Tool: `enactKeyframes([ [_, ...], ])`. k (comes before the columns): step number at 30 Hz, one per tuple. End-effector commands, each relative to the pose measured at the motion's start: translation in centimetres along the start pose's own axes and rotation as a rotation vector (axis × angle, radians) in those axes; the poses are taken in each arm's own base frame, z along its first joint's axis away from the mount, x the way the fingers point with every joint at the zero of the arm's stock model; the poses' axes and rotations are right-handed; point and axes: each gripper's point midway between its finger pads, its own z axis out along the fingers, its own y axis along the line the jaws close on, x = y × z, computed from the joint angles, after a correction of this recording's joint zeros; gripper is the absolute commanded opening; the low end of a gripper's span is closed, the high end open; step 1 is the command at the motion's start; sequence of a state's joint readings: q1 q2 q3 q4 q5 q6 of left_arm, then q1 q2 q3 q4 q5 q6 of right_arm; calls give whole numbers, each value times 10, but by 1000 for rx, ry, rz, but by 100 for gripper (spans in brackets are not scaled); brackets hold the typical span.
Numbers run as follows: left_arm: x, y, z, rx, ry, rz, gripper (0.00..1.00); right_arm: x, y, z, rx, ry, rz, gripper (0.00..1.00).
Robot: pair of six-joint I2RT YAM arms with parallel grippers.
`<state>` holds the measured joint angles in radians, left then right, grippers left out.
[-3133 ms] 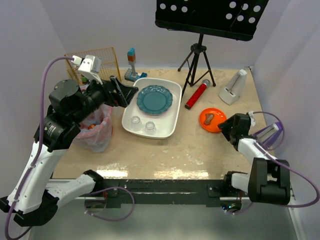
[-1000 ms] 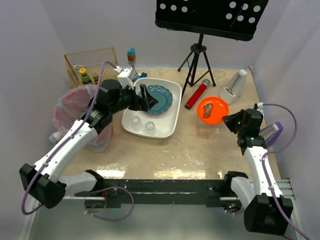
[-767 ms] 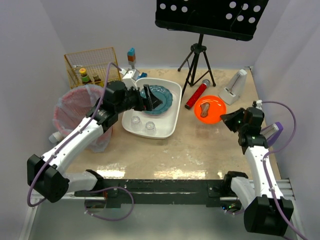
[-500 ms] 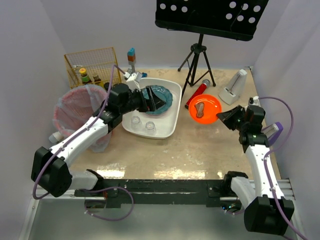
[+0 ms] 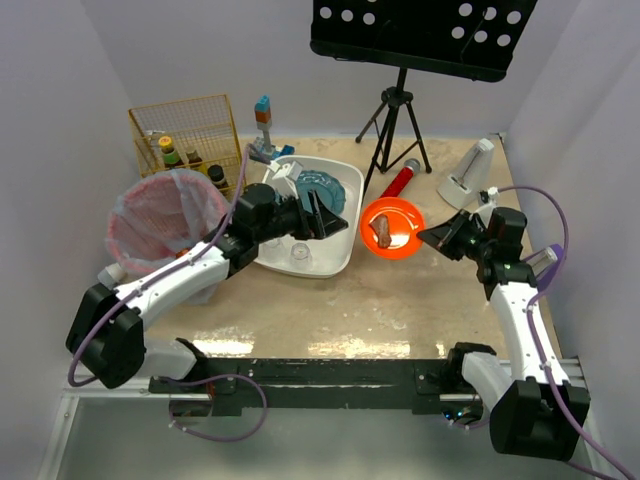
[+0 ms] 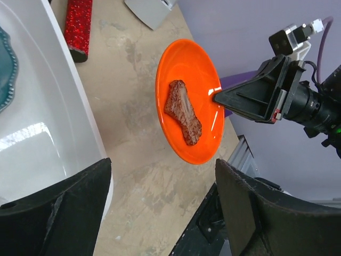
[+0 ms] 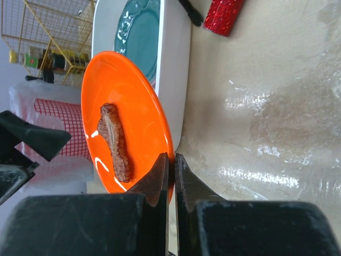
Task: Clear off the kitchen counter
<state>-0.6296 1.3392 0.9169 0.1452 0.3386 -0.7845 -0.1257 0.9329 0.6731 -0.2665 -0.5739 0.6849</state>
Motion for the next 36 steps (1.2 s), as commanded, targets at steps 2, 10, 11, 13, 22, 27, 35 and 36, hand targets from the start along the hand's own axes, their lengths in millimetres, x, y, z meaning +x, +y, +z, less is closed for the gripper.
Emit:
enactKeyframes([
  [2,2,-21,19,81,-13,6,74,-10,39,-8,-161,11,-102,0],
  [10,15,-25,37,123,26,-7,47,-4,44,-13,-189,32,-107,0],
  [11,16,-26,38,127,28,-10,46,-4,44,-13,-189,34,-107,0],
  [13,17,-28,40,136,30,-14,45,-2,44,-13,-191,37,-106,0],
  [22,20,-28,47,147,42,-22,40,2,45,-12,-210,54,-102,0],
  [27,21,-31,52,161,53,-27,29,5,45,-12,-217,61,-100,0],
  [35,23,-34,52,176,68,-38,2,7,45,-11,-227,71,-106,0],
  [36,25,-34,52,175,73,-40,0,9,44,-11,-230,75,-110,0],
])
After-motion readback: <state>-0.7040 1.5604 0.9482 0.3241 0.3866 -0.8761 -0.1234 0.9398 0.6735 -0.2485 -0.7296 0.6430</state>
